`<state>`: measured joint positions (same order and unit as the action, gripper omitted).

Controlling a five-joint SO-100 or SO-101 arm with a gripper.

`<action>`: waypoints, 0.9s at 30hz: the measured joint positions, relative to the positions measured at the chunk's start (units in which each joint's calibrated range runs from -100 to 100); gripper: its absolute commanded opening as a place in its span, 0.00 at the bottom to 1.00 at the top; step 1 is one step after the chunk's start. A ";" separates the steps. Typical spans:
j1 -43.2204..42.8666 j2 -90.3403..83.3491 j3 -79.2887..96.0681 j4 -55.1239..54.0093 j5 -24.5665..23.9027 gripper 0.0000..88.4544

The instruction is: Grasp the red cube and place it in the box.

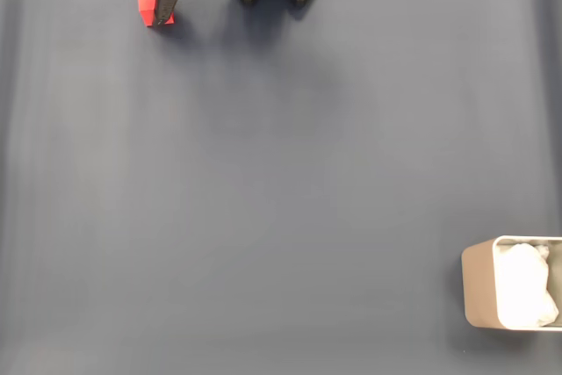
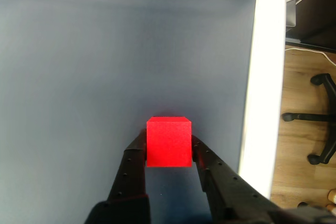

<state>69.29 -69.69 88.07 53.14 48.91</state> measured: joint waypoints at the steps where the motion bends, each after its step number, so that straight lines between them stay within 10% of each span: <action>1: 0.00 0.35 -0.27 -0.08 0.00 0.12; 27: -26.56 27.44 -47.47 -0.32 1.22 0.11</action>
<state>42.73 -42.25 40.60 52.82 50.13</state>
